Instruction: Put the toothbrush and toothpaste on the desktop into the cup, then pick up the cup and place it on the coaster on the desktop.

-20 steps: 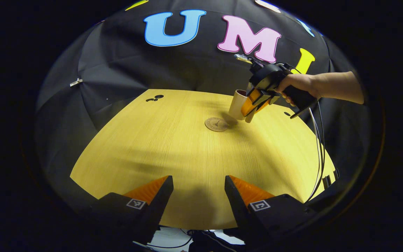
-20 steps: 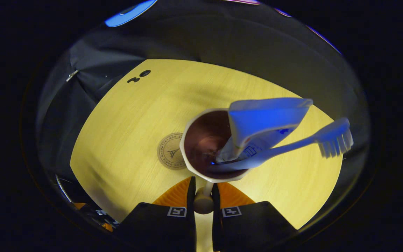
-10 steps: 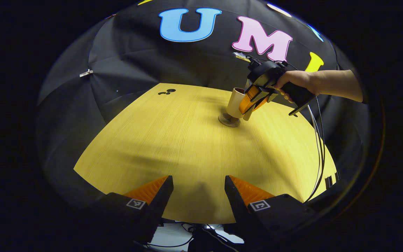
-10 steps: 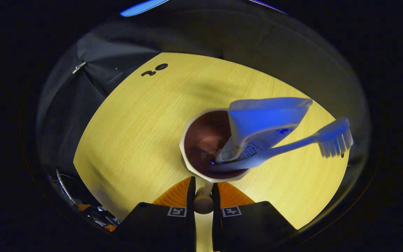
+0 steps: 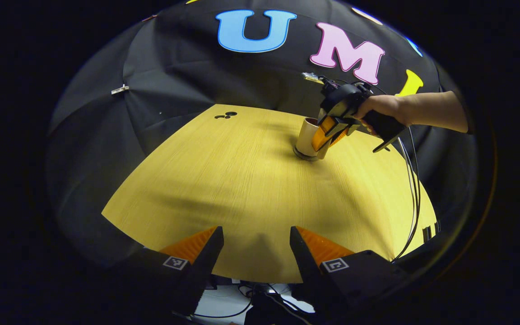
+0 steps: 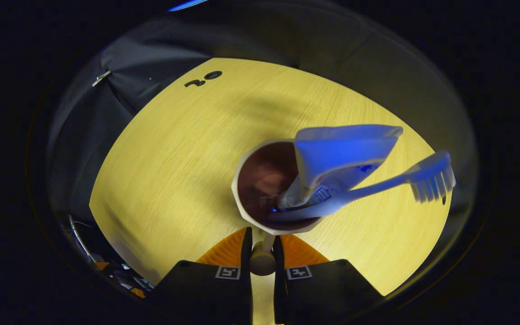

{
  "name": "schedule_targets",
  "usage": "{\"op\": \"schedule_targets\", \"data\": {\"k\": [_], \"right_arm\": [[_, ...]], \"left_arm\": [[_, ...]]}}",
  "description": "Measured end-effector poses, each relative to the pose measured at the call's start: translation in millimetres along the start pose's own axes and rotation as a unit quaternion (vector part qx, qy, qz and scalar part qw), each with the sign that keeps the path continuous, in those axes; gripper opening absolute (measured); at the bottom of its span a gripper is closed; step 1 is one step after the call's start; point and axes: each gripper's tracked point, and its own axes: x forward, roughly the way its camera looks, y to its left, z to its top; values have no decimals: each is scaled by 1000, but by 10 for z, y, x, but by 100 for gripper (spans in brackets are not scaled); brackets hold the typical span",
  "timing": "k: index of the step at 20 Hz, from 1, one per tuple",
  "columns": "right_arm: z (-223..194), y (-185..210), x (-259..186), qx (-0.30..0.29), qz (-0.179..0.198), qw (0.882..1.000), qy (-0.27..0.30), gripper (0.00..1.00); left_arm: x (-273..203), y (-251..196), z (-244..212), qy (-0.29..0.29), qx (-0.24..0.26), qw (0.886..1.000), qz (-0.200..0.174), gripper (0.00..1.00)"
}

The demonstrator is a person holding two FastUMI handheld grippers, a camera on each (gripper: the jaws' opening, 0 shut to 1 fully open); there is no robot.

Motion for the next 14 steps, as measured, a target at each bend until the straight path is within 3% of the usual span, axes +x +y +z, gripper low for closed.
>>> {"op": "schedule_targets", "data": {"k": [3, 4, 5, 6, 10, 14], "right_arm": [[-9, -16, -14, -12, -3, 1000, -8, 25], [-16, -19, -26, -14, -4, 1000, -8, 21], [6, -7, -34, -15, -1, 1000, -12, 29], [14, -1, -76, -14, 5, 1000, -15, 30], [1, -32, -316, -12, 11, 999, -42, 93], [-176, -84, -707, 5, 27, 996, -80, 99]], "left_arm": [[11, 6, 11, 0, 0, 1000, -1, 92], [9, 4, 2, 1, 0, 1000, -3, 92], [15, -4, -2, 1, 1, 1000, -3, 92], [28, -13, -8, 1, 3, 1000, -5, 92], [37, -148, 32, -1, 16, 1000, -17, 92], [70, -361, 73, 0, 37, 999, -35, 92]]}}
